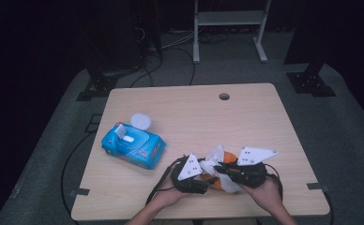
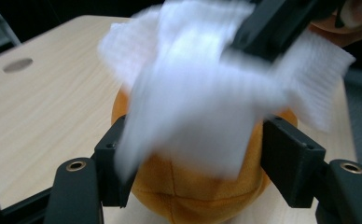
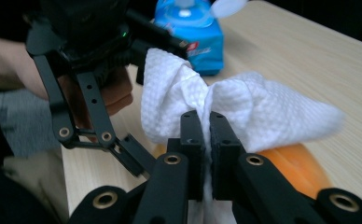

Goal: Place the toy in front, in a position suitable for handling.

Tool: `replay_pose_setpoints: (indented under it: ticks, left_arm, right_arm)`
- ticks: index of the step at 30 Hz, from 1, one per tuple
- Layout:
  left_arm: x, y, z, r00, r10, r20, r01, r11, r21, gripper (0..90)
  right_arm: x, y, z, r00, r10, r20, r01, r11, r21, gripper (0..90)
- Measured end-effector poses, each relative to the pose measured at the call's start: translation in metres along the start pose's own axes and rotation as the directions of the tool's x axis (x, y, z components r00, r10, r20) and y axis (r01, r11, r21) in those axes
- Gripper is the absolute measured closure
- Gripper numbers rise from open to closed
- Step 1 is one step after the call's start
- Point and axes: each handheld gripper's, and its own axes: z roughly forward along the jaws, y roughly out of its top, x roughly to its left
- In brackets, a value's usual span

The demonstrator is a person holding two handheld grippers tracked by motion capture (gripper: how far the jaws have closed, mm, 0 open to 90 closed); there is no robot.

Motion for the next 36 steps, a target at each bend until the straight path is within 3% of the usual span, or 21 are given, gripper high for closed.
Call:
replay_pose_setpoints:
  ticks: [1, 7, 10, 12, 15, 16, 17, 20, 24, 26, 28, 29, 32, 36]
  left_arm:
    - [0.001, -0.001, -0.001, 1.0, -0.001, 0.003, 0.001, 1.0, -0.005, 33.5]
    - [0.013, -0.007, -0.004, 0.999, -0.042, 0.015, 0.042, 0.999, -0.01, 34.7]
    - [0.014, -0.006, -0.001, 0.9962, -0.087, 0.012, 0.087, 0.9962, -0.006, 18.9]
    - [0.014, -0.005, 0.002, 0.9935, -0.112, 0.022, 0.112, 0.9936, -0.012, 8.7]
    - [0.011, -0.006, 0.003, 0.996, -0.086, 0.025, 0.086, 0.9962, -0.008, 15.7]
    - [0.009, -0.007, 0.001, 0.9991, -0.041, 0.01, 0.041, 0.9991, 0.006, 21.0]
    - [0.01, -0.008, -0.001, 0.9993, -0.035, 0.011, 0.035, 0.9994, 0.006, 24.1]
    - [0.018, -0.012, -0.003, 0.9989, -0.044, 0.012, 0.044, 0.9989, 0.019, 30.1]
    - [0.029, -0.019, -0.007, 0.9939, -0.105, 0.031, 0.105, 0.9944, 0.015, 32.1]
    - [0.029, -0.017, -0.007, 0.994, -0.102, 0.038, 0.102, 0.9948, -0.004, 28.0]
    - [0.026, -0.013, -0.006, 0.9946, -0.099, 0.032, 0.099, 0.9948, -0.022, 17.8]
    - [0.024, -0.012, -0.005, 0.9938, -0.106, 0.036, 0.107, 0.9939, -0.029, 17.2]
    - [0.021, -0.011, -0.005, 0.998, -0.063, 0.011, 0.063, 0.998, -0.007, 25.7]
    - [0.028, -0.016, -0.009, 0.995, -0.099, 0.013, 0.099, 0.995, 0.014, 34.1]
  right_arm:
    - [0.001, 0.0, 0.002, 0.9999, -0.014, 0.004, 0.014, 1.0, 0.015, 85.5]
    - [-0.02, -0.01, -0.013, 0.9959, 0.055, 0.071, -0.056, 0.998, 0.005, 85.5]
    - [-0.022, -0.014, -0.013, 0.9949, 0.078, 0.064, -0.078, 0.997, 0.003, 85.5]
    - [-0.017, -0.011, -0.008, 0.9969, 0.06, 0.05, -0.061, 0.998, 0.007, 85.5]
    - [-0.007, -0.006, 0.001, 0.9992, 0.029, 0.026, -0.029, 1.0, 0.012, 85.5]
    - [-0.005, -0.006, 0.004, 0.9997, 0.018, 0.018, -0.018, 1.0, 0.019, 85.5]
    - [-0.005, -0.006, 0.005, 0.9997, 0.018, 0.018, -0.018, 1.0, 0.023, 85.5]
    - [-0.01, -0.007, 0.003, 0.999, 0.029, 0.034, -0.03, 0.999, 0.023, 85.5]
    - [-0.021, -0.013, -0.006, 0.995, 0.067, 0.074, -0.069, 0.997, 0.022, 85.5]
    - [-0.025, -0.016, -0.008, 0.9937, 0.09, 0.068, -0.091, 0.996, 0.015, 85.5]
    - [-0.024, -0.016, -0.005, 0.9945, 0.078, 0.071, -0.079, 0.997, 0.021, 85.5]
    - [-0.023, -0.015, -0.004, 0.9953, 0.071, 0.066, -0.073, 0.997, 0.019, 85.5]
    - [-0.017, -0.012, -0.001, 0.9969, 0.048, 0.063, -0.049, 0.999, 0.021, 85.5]
    - [-0.023, -0.014, -0.004, 0.9944, 0.067, 0.081, -0.069, 0.997, 0.023, 85.5]
